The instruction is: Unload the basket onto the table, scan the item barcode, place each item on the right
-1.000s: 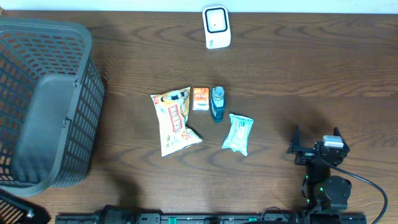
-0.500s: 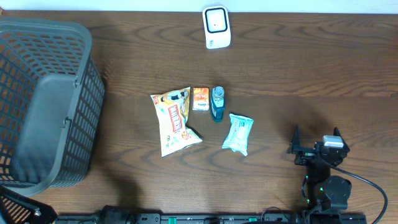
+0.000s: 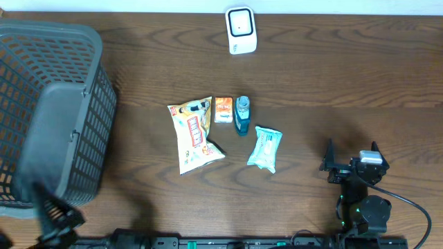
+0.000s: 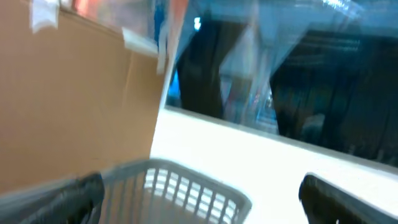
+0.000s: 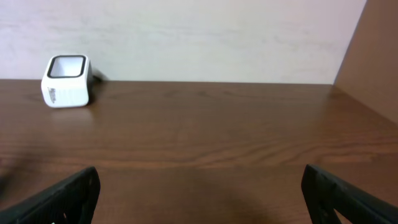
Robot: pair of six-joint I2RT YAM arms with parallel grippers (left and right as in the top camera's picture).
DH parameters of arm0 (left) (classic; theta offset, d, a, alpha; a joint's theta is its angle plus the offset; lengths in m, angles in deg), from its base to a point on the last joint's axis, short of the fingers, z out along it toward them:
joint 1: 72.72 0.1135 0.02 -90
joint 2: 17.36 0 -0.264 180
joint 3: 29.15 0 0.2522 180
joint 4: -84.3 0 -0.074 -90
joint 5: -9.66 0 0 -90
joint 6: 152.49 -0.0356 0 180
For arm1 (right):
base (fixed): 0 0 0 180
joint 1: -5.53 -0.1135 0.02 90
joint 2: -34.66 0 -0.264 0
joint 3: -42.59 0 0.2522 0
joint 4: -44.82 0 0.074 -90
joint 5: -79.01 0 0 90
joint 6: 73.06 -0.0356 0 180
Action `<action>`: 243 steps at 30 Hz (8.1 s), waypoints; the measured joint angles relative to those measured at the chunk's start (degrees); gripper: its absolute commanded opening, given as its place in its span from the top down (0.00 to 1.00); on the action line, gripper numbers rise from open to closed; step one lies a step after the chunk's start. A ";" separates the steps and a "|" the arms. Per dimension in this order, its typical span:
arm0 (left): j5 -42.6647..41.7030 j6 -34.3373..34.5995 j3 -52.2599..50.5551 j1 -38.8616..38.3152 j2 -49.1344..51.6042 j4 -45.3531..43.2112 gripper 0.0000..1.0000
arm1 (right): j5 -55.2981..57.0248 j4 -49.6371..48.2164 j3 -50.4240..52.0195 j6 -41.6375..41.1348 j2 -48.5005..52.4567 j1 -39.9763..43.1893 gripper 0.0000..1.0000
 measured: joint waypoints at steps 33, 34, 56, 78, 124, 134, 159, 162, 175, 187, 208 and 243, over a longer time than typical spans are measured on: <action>-3.02 0.83 -29.35 0.11 -0.48 -20.24 0.00 | 0.00 0.02 0.00 0.00 0.00 0.00 0.01; -3.15 0.46 -29.35 0.11 -0.48 -20.06 0.00 | 0.00 0.04 0.00 0.00 0.00 0.00 0.01; -4.94 -9.73 -25.75 -0.22 -0.48 -4.28 0.00 | 0.00 0.04 0.00 0.00 0.00 0.00 0.01; 0.83 -10.56 -24.92 0.09 -0.48 -0.55 0.00 | -53.57 0.44 -0.04 -39.54 0.00 -0.11 0.01; 0.04 8.48 -37.09 0.33 0.07 22.58 0.00 | -35.32 37.55 -40.02 -17.66 30.18 -6.43 0.01; 0.04 8.48 -37.09 0.31 0.07 22.58 0.00 | -30.53 38.62 -40.02 -16.98 30.38 -8.70 0.01; 0.02 8.48 -37.09 0.31 0.07 22.58 0.00 | -30.58 36.37 -40.04 -26.18 30.38 -8.74 0.01; 0.04 8.48 -37.09 0.33 0.07 22.58 0.00 | -30.60 36.35 -40.04 -26.16 30.38 -8.74 0.01; 0.02 8.48 -37.09 0.33 0.07 22.58 0.00 | -30.73 30.08 -40.09 -24.48 42.38 -11.76 0.01; 0.02 8.48 -37.09 0.33 0.02 22.58 0.00 | -18.95 20.94 -43.76 -25.33 63.67 -26.95 0.02; 0.04 8.48 -37.09 0.33 0.00 22.58 0.00 | 0.70 41.13 -68.24 -30.01 74.82 -37.22 0.01; 0.02 8.48 -37.09 0.33 0.00 22.58 0.00 | 7.23 56.13 -98.92 -35.85 108.39 -37.33 0.02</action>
